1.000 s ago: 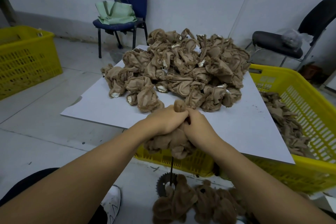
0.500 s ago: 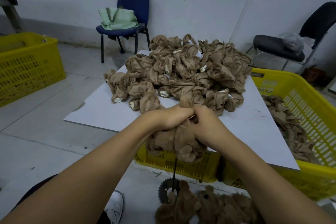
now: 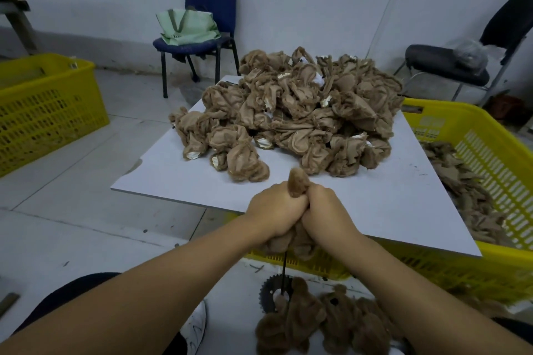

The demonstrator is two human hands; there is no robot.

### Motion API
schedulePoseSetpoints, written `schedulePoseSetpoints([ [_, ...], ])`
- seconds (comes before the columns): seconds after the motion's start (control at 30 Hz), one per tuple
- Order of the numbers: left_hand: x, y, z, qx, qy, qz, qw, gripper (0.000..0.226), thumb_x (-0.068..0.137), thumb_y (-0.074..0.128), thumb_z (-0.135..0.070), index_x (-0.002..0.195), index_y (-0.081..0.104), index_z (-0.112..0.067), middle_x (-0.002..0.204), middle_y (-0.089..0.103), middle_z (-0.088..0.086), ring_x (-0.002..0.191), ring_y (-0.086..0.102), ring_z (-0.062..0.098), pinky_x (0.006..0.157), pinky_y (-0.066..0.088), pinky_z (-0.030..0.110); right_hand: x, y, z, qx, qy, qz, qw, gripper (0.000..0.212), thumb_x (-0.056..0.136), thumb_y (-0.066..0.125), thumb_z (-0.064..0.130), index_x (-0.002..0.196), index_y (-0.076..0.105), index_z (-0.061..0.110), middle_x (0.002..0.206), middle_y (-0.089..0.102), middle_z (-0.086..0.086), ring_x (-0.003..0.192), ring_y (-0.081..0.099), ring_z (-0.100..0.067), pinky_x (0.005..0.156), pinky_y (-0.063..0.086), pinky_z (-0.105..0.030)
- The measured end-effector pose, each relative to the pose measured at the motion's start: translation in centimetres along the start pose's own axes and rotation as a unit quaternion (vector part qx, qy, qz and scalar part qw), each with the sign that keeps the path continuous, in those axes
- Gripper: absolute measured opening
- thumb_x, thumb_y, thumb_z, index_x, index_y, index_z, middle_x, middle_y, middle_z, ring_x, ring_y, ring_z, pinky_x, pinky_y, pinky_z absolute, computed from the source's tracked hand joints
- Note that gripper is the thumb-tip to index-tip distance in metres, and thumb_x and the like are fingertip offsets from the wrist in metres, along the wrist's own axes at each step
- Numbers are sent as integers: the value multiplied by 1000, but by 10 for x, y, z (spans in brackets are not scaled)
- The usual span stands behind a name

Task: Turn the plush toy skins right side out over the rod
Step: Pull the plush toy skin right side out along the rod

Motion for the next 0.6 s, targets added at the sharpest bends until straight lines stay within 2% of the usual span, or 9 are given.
schedulePoseSetpoints([
  [0.1, 3, -3, 3, 13, -1, -8, 1000, 31, 95, 41, -40, 73, 52, -20, 75, 61, 4, 71, 58, 25, 62, 42, 36, 4, 6, -1, -26, -2, 7, 1000, 11, 92, 49, 10, 100, 51, 17, 101, 60, -8, 93, 58, -30, 66, 40, -34],
  [0.17, 4, -13, -3, 11, 42, -27, 999, 25, 79, 43, -45, 64, 46, -26, 63, 54, -3, 60, 52, 19, 53, 34, 31, 5, -3, 0, -25, -16, 5, 1000, 16, 90, 50, 8, 86, 45, 23, 90, 56, -2, 85, 56, -30, 62, 38, -34],
  [0.23, 6, -28, -9, -71, 82, -86, 990, 19, 65, 45, -47, 59, 46, -30, 54, 49, -7, 53, 49, 14, 49, 33, 31, 7, -17, 5, 9, -31, -29, 999, 21, 83, 52, 7, 78, 45, 26, 81, 54, 2, 78, 55, -27, 59, 42, -35],
  [0.27, 9, -30, -10, -144, 96, -99, 980, 16, 64, 46, -45, 60, 49, -31, 56, 51, -7, 56, 51, 14, 51, 38, 34, 8, -24, 7, 18, -45, -57, 997, 18, 80, 53, 7, 84, 52, 25, 82, 58, 1, 79, 57, -27, 60, 46, -36],
  [0.33, 11, -18, -10, -307, 82, -57, 947, 10, 74, 52, -30, 65, 56, -27, 62, 59, -6, 67, 58, 18, 65, 48, 42, 8, -28, 11, -15, -60, -65, 996, 24, 81, 55, 10, 102, 60, 20, 89, 63, -3, 84, 61, -28, 65, 51, -38],
  [0.4, 9, 4, -6, -381, 54, 8, 923, 30, 89, 48, -3, 68, 58, -21, 65, 61, -1, 73, 59, 19, 74, 48, 41, 5, -14, 8, -29, -33, -12, 999, 15, 88, 54, 12, 102, 57, 15, 87, 58, -4, 87, 61, -29, 68, 51, -39],
  [0.43, 9, 10, -5, -379, 59, 37, 923, 35, 92, 43, 5, 70, 57, -18, 68, 60, 1, 75, 58, 19, 75, 47, 38, 2, -7, 5, -18, -21, 8, 1000, 9, 90, 53, 13, 98, 55, 15, 84, 55, -3, 85, 59, -29, 68, 50, -39],
  [0.5, 10, 5, -6, -386, 91, 38, 917, 30, 92, 44, 2, 70, 57, -14, 69, 59, 2, 72, 58, 15, 70, 47, 32, 0, -9, 5, 5, -31, -14, 999, 5, 90, 53, 15, 91, 52, 19, 79, 53, 2, 80, 57, -26, 63, 48, -38],
  [0.6, 10, -24, -14, -471, 112, -43, 874, 15, 77, 50, -13, 70, 58, -3, 67, 59, 4, 63, 58, 8, 61, 48, 23, 1, -33, 10, 80, -69, -118, 987, 16, 91, 55, 21, 101, 65, 28, 84, 66, 4, 81, 62, -21, 63, 53, -39],
])
Point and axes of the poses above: each hand's wrist, its own x-axis towards the middle knuckle, its own y-axis out of the palm, z = x × y, the point moved 6 cm from there along x, towards the middle knuckle
